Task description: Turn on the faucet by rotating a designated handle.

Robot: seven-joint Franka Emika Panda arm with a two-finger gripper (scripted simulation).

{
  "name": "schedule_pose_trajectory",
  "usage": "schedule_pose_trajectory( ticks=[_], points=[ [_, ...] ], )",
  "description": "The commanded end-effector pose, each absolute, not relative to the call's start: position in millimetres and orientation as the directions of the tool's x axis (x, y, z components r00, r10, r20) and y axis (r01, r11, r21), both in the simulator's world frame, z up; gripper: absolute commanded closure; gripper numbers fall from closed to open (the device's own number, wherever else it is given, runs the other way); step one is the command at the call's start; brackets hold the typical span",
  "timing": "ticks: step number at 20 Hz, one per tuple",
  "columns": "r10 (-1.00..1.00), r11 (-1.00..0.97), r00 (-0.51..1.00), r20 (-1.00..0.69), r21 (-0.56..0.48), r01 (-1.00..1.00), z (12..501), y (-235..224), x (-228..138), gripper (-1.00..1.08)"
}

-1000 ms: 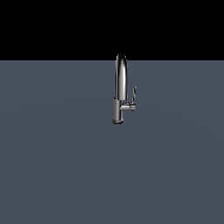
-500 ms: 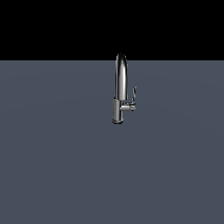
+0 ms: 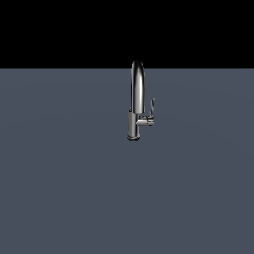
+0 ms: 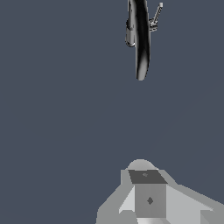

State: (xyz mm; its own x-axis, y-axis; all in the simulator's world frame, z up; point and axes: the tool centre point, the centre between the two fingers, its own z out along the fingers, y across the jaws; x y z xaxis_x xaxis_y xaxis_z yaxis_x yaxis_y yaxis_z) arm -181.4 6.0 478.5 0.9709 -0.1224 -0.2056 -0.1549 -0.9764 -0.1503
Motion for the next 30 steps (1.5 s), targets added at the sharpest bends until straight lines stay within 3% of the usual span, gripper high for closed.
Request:
schedule_pose_trajectory(
  ticks=[1, 30],
  points=[
    [-0.148, -0.966, 0.959, -0.241, -0.174, -0.192, 476, 5, -166, 1.08],
    [-0.307, -0.696, 0.683, -0.662, -0.333, -0.636, 402, -34, -4, 1.08]
  ],
)
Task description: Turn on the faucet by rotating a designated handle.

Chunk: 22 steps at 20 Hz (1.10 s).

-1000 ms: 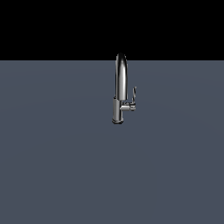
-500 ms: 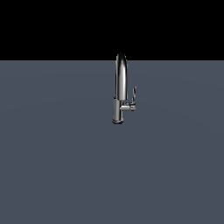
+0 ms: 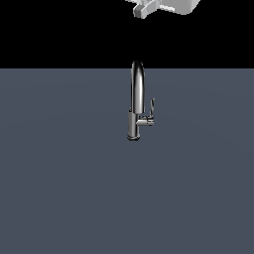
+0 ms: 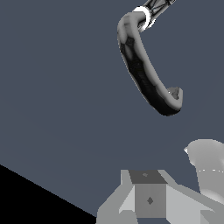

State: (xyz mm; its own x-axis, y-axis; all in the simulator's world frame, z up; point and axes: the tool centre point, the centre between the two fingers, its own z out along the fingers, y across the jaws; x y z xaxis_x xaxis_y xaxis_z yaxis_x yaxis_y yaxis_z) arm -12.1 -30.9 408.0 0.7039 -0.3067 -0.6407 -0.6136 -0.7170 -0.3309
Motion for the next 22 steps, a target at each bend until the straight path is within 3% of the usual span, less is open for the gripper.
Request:
schedule_pose_trajectory(
  ticks=[1, 12, 22],
  points=[
    [-0.308, -0.682, 0.669, -0.676, -0.333, -0.65, 398, -36, 0, 1.08],
    [-0.282, -0.506, 0.495, -0.822, -0.31, -0.805, 344, -59, 50, 1.08],
    [-0.202, -0.306, 0.298, -0.933, -0.229, -0.924, 278, -81, 88, 1.08]
  ],
)
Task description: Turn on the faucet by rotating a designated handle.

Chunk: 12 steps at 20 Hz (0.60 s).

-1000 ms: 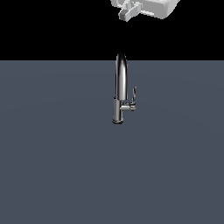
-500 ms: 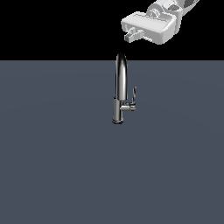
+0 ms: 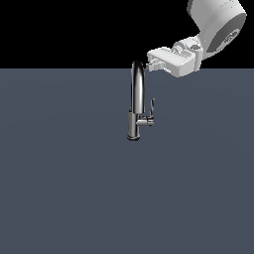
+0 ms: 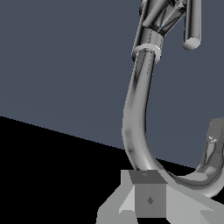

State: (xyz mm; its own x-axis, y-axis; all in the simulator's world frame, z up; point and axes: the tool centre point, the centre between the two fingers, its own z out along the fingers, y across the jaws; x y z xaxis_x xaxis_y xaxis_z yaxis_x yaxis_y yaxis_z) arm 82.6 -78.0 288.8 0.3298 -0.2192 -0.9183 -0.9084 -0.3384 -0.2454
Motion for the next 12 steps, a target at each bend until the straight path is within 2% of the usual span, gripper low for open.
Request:
schedule_pose_trajectory(
  ticks=[1, 12],
  points=[
    [-0.19, -0.284, 0.277, -0.942, -0.217, -0.934, 270, -83, 91, 1.08],
    [-0.056, -0.08, 0.078, -0.995, -0.073, -0.994, 191, -96, 112, 1.08]
  ],
)
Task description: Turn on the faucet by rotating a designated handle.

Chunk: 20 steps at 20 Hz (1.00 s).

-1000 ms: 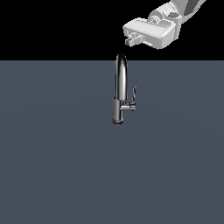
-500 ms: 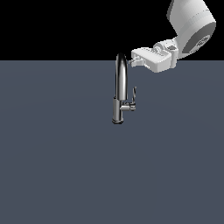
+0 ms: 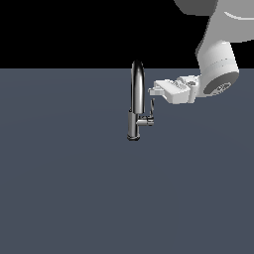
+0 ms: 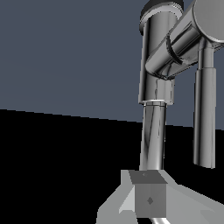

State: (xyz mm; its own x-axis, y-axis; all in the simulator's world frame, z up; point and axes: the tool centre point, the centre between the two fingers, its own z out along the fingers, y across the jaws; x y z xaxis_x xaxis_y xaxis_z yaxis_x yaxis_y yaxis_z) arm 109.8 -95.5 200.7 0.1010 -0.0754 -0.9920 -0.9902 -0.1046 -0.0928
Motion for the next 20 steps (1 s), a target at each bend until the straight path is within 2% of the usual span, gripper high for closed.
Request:
schedule_pose_trajectory(
  ticks=[1, 8, 20],
  points=[
    [-0.046, -0.067, 0.065, -0.997, -0.062, -0.996, 185, -97, 113, 1.08],
    [0.001, -0.011, 0.012, -1.0, -0.012, -1.0, 161, -97, 115, 1.08],
    [0.0, -0.012, 0.013, -1.0, -0.013, -1.0, 162, -97, 109, 1.08]
  ],
)
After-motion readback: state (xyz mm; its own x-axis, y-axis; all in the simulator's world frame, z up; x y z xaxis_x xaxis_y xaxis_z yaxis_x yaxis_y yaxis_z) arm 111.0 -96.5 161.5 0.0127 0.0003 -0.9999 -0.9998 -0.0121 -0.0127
